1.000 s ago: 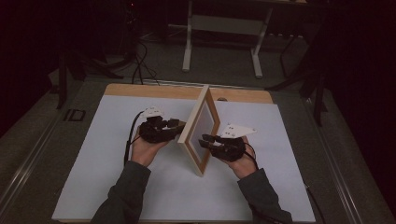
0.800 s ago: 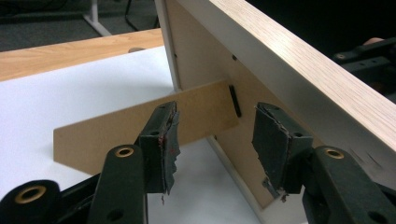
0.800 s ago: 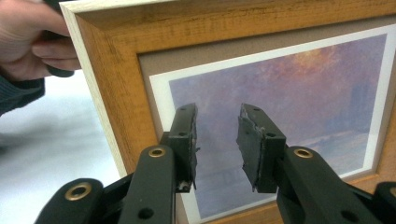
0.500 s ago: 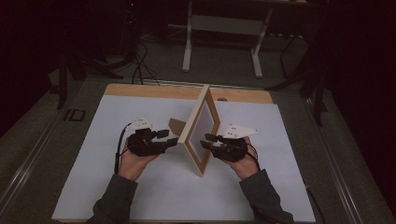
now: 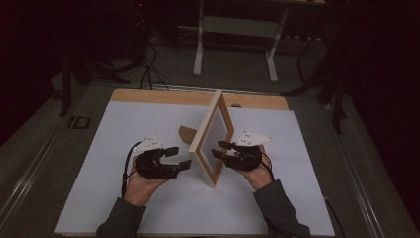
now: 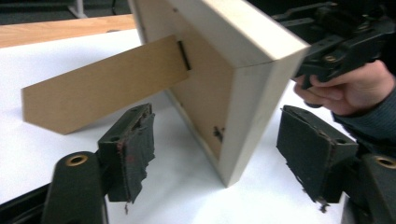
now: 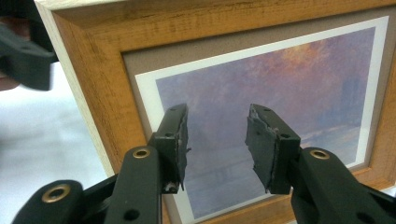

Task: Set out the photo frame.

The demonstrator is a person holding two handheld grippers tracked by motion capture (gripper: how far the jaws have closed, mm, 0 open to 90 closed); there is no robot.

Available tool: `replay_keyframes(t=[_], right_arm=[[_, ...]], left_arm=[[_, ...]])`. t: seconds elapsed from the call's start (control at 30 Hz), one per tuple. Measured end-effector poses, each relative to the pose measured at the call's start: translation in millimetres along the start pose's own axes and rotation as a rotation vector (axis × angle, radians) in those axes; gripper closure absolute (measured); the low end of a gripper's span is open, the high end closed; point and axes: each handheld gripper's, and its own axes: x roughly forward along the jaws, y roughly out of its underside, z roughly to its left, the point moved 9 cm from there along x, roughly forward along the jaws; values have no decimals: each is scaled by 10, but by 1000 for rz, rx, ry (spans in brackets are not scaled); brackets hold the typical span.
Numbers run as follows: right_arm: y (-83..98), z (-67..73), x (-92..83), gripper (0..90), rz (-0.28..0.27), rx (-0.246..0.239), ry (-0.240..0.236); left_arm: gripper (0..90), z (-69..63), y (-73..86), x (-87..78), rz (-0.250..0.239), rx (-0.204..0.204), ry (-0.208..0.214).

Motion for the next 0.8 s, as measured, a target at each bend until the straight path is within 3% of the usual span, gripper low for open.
replay_keyframes(t=[0.23,0.47,0.8], right_arm=[[1,-13,-14,565,1,0,4],[5,-35,-40,563,-4,5,8],[8,-71,-69,564,-5,11,14]], left_arm=[[287,-155,-69,126,12,49,-21],[315,-164,-187,230,-5,20,-97],[470,-160,-225,285,-22,-35,-127]])
